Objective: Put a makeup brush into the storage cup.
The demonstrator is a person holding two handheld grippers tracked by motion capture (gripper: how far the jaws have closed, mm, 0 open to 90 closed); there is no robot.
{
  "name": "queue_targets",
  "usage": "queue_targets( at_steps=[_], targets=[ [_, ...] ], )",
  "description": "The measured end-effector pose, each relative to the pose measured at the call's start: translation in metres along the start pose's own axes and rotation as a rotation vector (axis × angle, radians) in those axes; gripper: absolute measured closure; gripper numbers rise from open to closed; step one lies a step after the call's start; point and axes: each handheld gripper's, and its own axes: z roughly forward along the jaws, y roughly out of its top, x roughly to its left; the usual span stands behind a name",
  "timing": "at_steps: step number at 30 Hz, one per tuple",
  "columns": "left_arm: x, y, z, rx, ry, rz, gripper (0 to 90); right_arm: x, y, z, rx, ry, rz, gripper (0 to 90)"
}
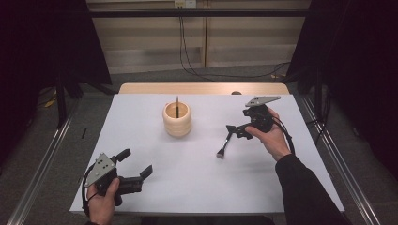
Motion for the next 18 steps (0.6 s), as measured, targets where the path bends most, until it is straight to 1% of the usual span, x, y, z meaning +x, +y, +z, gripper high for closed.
queue_targets(
  at_steps=[1, 3, 4, 5, 7, 8, 9, 14, 15, 16, 17, 18],
  targets=[
    [0.0, 0.0, 0.0, 0.001, 0.006, 0.007, 1.6, 0.0, 0.001, 0.001, 0.014, 0.004, 0.006, 4.5],
    [0.0, 0.0, 0.0, 0.002, 0.004, 0.003, 1.6, 0.0, 0.001, 0.004, 0.048, 0.001, 0.003, 4.7],
    [0.001, 0.0, 0.001, 0.002, 0.004, 0.003, 1.6, 0.0, 0.001, 0.005, 0.063, 0.002, 0.013, 4.8],
    [0.001, 0.0, 0.001, 0.001, 0.002, 0.001, 1.6, 0.0, 0.001, 0.007, 0.077, -0.008, 0.022, 4.8],
    [0.002, 0.0, 0.001, 0.004, 0.0, 0.002, 1.6, -0.001, 0.001, 0.009, 0.108, -0.015, 0.038, 4.9],
    [0.002, 0.0, 0.001, 0.0, -0.002, -0.004, 1.6, -0.002, 0.001, 0.011, 0.113, -0.018, 0.031, 5.0],
    [0.002, 0.0, 0.001, 0.0, 0.003, -0.005, 1.6, -0.003, 0.002, 0.012, 0.122, -0.019, 0.036, 4.8],
    [0.002, 0.0, 0.001, 0.003, -0.003, -0.006, 1.6, -0.005, 0.003, 0.019, 0.163, -0.024, 0.052, 5.2],
    [0.002, 0.0, 0.001, 0.002, 0.0, -0.007, 1.7, -0.006, 0.003, 0.021, 0.178, -0.016, 0.056, 7.6],
    [0.002, 0.001, 0.001, -0.007, 0.002, -0.011, 1.7, -0.006, 0.003, 0.022, 0.198, 0.001, 0.062, 12.7],
    [0.002, 0.001, 0.001, -0.009, -0.001, -0.013, 1.7, -0.007, 0.003, 0.024, 0.21, 0.016, 0.068, 15.4],
    [0.002, 0.0, 0.001, -0.004, -0.004, -0.016, 1.7, -0.007, 0.003, 0.025, 0.22, 0.021, 0.072, 15.4]
  ],
)
